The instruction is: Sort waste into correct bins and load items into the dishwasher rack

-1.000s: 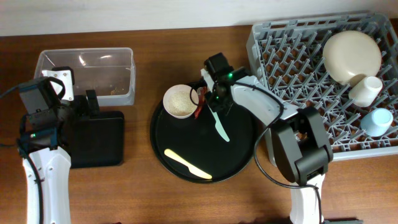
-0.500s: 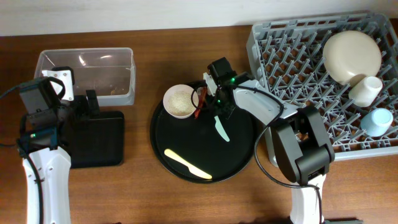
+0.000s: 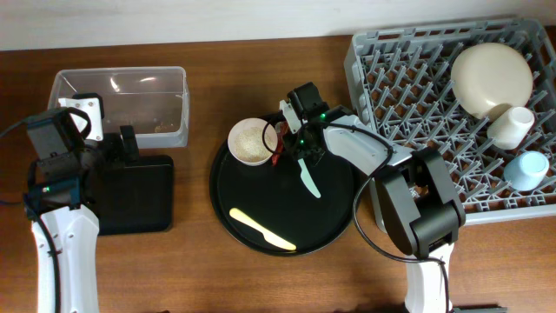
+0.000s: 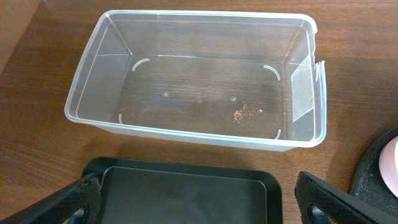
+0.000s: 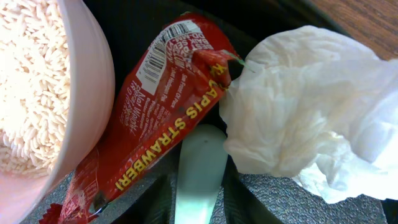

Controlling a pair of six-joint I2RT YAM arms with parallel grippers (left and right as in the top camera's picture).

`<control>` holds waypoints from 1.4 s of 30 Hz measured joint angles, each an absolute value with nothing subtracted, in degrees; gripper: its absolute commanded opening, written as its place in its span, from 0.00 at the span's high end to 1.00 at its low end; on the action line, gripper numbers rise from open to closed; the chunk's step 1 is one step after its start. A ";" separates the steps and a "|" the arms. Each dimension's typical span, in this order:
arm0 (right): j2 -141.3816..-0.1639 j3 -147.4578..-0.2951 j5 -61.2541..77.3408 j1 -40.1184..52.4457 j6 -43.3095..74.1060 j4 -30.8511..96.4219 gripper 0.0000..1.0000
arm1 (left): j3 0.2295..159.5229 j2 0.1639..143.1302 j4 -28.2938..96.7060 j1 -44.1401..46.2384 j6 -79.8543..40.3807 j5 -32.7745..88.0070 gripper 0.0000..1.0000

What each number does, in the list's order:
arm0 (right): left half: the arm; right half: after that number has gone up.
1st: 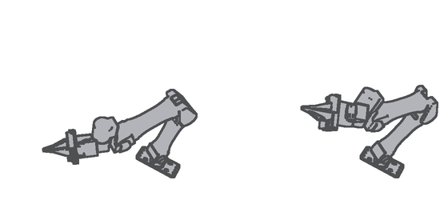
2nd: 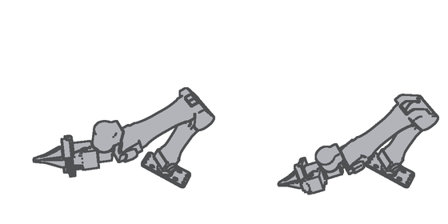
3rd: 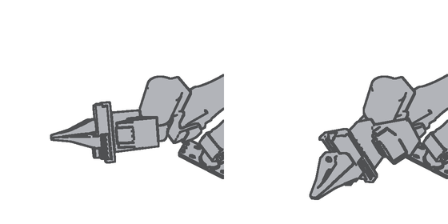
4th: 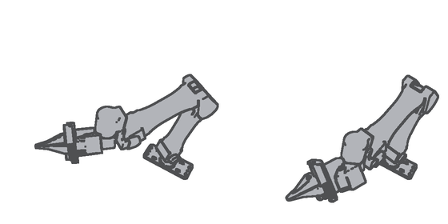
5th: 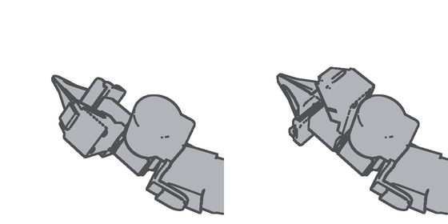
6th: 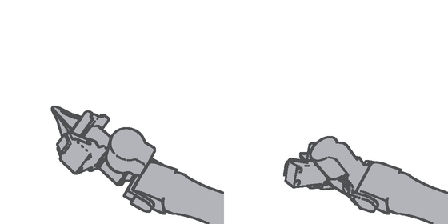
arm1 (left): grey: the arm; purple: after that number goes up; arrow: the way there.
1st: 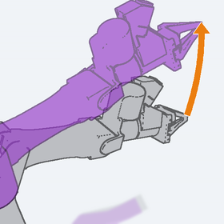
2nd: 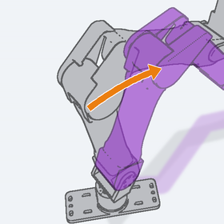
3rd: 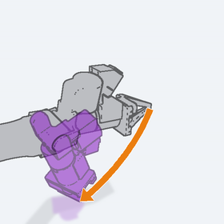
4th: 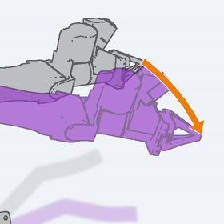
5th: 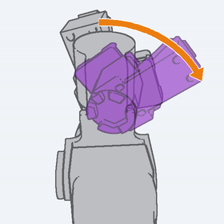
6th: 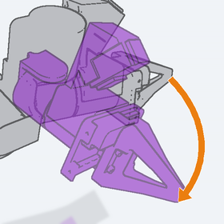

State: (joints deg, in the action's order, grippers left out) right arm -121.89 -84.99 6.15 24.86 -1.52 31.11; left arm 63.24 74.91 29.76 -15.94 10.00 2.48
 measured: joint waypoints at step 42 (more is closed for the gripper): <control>-121.23 -84.75 11.92 24.45 4.32 34.79 0.91 | 63.24 74.91 29.76 -15.94 10.00 2.48 0.01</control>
State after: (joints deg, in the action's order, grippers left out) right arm -121.23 -84.75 11.92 24.45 4.32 34.79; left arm 63.24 74.91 29.76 -15.94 10.00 2.48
